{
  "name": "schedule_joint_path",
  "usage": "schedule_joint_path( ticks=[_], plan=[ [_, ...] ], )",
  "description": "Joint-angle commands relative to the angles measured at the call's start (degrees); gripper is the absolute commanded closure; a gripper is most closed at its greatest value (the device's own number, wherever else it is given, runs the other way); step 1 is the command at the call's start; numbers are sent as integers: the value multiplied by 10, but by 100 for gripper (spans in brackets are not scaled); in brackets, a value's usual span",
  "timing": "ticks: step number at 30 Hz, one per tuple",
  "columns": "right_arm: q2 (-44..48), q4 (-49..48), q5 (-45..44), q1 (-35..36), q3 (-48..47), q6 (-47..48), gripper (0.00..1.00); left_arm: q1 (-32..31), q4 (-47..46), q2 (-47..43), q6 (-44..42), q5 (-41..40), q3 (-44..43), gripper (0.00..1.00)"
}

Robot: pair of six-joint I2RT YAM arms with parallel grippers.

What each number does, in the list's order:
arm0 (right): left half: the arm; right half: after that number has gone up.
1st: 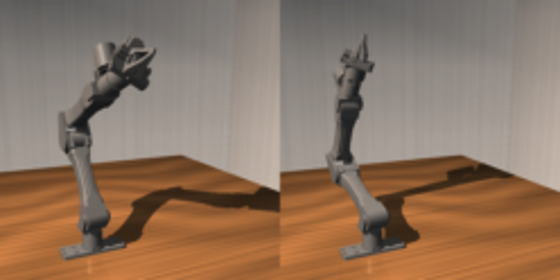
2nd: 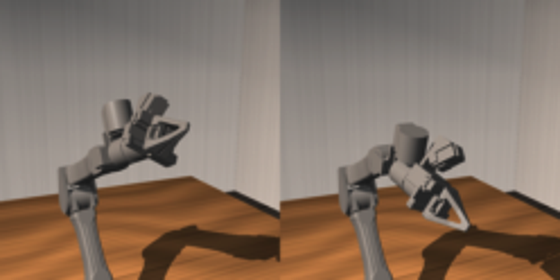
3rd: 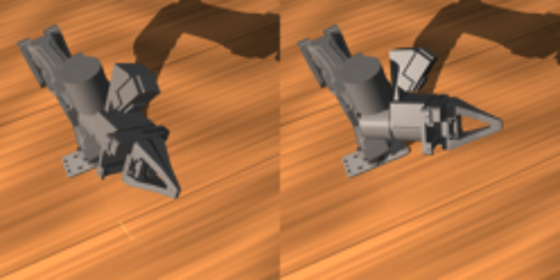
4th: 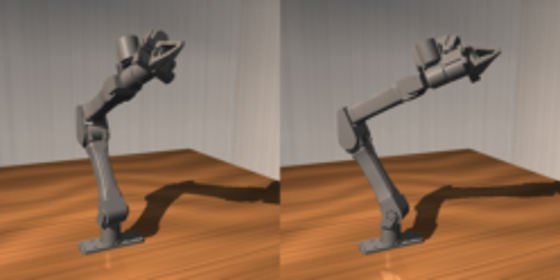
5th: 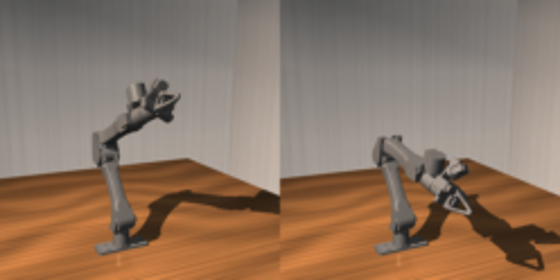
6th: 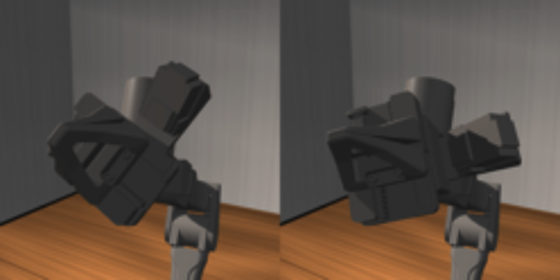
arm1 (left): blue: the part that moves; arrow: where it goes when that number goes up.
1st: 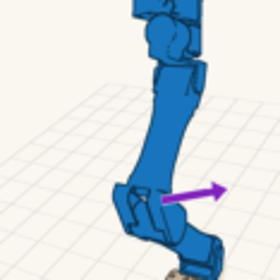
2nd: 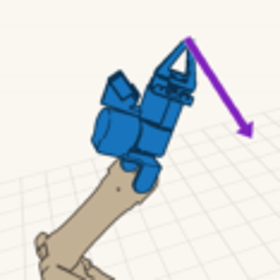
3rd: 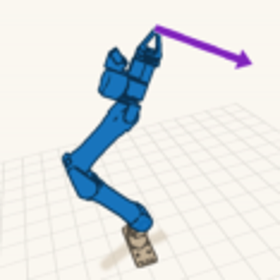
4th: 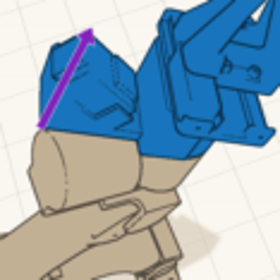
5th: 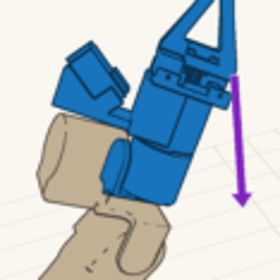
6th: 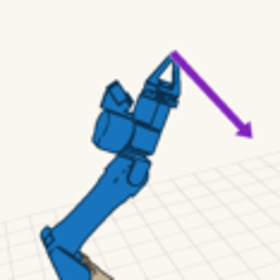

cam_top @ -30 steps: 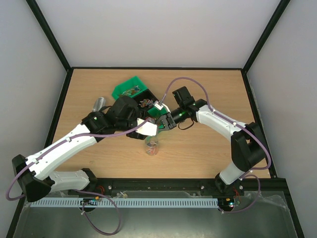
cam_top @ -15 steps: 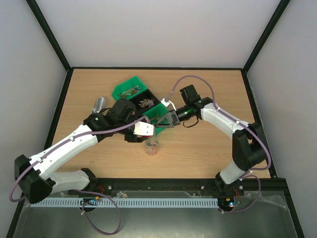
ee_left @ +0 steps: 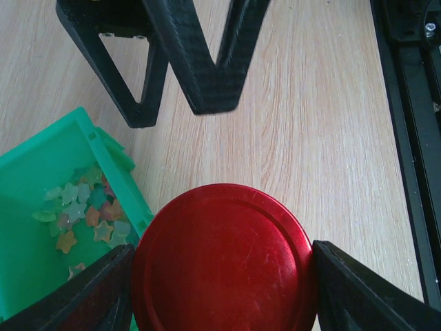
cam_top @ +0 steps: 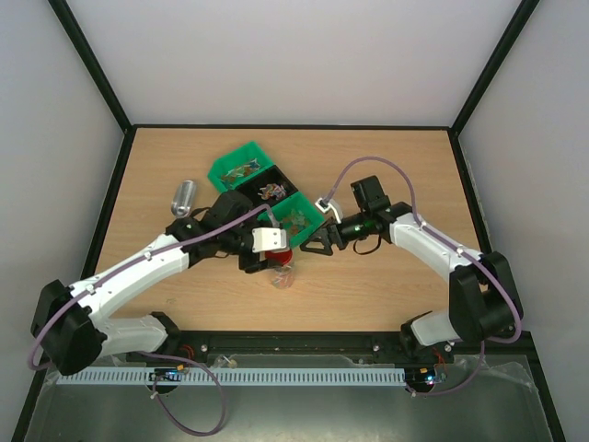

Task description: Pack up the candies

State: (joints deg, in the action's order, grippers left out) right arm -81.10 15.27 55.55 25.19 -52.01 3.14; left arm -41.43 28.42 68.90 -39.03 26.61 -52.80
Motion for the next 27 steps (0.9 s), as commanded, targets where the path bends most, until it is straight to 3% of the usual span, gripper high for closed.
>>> schedule_joint_path(
  ticks=[1,27],
  plan=[
    [7,-24,-26,-3,20,16,11,4,-42,19,26,34,8,40],
    [-12,-31,-16,-3,28,23,10,-8,-72,36,38,27,49,38]
  ],
)
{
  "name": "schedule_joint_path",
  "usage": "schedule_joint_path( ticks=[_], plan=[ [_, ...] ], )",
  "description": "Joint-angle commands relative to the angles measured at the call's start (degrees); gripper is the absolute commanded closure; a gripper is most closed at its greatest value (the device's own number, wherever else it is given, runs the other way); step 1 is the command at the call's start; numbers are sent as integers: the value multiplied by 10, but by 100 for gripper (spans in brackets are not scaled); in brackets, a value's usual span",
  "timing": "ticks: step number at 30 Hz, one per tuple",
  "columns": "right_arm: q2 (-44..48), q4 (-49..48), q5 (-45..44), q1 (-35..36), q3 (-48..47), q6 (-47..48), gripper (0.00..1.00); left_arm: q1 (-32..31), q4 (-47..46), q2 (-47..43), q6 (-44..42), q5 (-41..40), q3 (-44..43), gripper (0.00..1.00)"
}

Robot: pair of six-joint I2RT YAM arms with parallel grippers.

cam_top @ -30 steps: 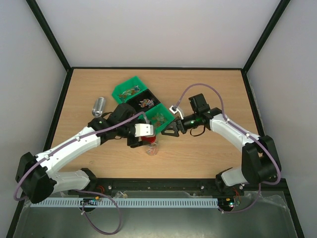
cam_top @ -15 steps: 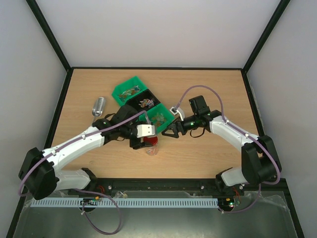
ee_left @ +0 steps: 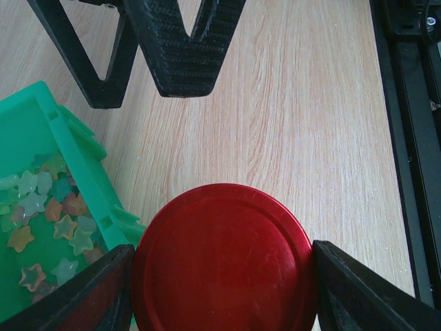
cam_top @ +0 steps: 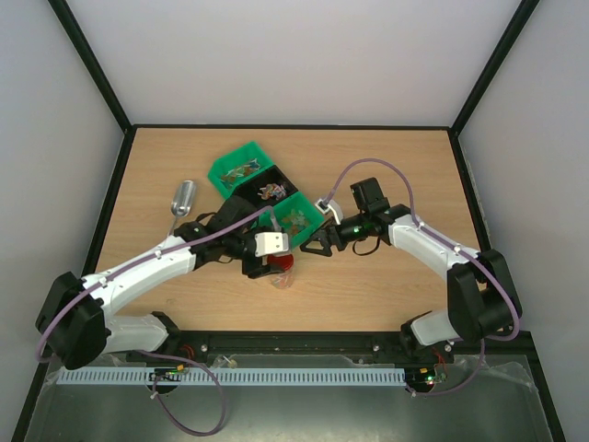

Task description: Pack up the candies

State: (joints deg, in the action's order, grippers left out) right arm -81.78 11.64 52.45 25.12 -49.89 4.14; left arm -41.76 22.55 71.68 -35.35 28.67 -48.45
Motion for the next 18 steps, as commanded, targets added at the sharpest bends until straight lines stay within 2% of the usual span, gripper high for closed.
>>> schedule_joint_path(
  ticks=[1,18],
  plan=[
    [-6,6,15,-3,7,13,10,-5,-14,9,2,5,6,38],
    [-13,11,27,-3,4,16,10,-16,-16,22,-8,-11,20,34]
  ],
)
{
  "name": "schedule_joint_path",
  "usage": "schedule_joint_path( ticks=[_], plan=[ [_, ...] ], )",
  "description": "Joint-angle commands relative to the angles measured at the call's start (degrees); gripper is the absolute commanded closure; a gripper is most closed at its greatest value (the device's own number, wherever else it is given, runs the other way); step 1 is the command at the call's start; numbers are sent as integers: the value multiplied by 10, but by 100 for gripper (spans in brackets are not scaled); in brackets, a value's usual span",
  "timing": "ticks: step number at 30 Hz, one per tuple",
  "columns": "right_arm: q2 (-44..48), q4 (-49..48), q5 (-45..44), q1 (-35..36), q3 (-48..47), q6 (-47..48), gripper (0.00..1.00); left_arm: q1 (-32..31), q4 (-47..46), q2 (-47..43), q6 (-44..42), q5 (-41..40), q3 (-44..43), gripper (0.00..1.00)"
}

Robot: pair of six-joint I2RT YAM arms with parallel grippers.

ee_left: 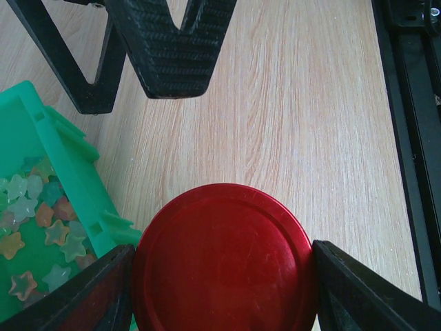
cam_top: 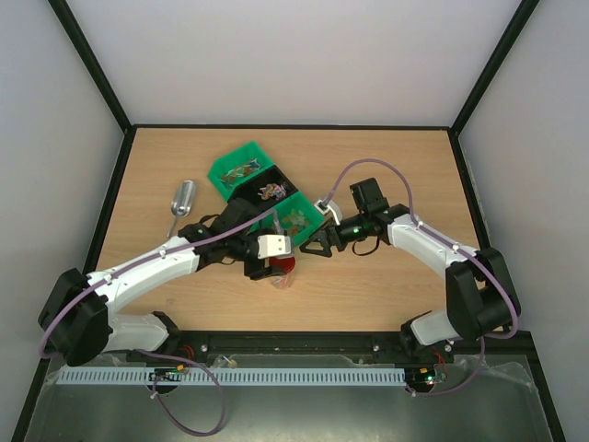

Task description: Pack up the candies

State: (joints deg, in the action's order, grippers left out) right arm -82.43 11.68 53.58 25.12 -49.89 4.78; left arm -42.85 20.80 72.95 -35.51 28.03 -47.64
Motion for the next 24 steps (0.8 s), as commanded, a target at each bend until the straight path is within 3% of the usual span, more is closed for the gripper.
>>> schedule_joint_path(
  ticks=[1,24],
  plan=[
    [-7,12,16,-3,3,11,10,-5,3,9,-8,-5,12,33],
    [-6,13,17,-3,3,13,10,11,29,-12,-11,1,-3,30]
  ],
)
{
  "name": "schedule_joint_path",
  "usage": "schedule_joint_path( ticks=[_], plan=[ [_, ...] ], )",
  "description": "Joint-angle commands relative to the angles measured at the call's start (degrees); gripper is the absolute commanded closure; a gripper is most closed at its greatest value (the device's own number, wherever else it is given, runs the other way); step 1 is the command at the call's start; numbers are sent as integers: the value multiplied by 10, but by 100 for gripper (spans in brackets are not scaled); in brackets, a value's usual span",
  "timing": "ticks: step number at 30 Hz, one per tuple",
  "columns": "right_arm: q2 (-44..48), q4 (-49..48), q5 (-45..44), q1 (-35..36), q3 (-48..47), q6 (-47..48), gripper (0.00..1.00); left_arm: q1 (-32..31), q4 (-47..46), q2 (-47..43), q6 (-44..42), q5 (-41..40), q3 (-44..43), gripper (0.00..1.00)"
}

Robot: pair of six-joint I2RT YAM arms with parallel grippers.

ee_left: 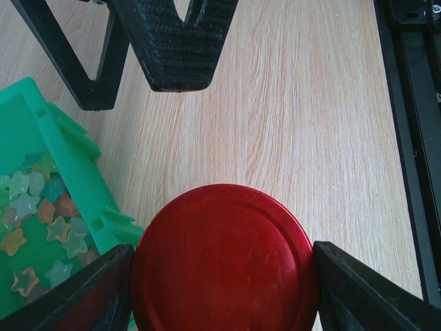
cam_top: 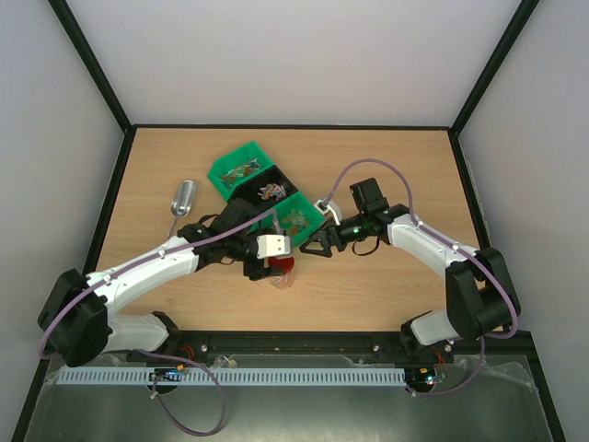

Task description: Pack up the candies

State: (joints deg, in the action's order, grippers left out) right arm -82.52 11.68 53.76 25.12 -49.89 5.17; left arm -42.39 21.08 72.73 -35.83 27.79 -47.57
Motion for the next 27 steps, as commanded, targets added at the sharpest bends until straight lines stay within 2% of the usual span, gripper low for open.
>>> schedule_joint_path(
  ticks=[1,11,23,27],
  plan=[
    [-5,13,15,-3,4,9,10,7,26,-9,-7,3,-3,30],
    [-6,14,18,-3,4,9,10,16,14,3,2,-3,-6,28],
    [-12,13,21,-3,4,10,10,12,25,12,-1,26,-22,30],
    [-9,15,14,-3,2,13,10,14,49,4,-14,28,-30,18]
  ],
)
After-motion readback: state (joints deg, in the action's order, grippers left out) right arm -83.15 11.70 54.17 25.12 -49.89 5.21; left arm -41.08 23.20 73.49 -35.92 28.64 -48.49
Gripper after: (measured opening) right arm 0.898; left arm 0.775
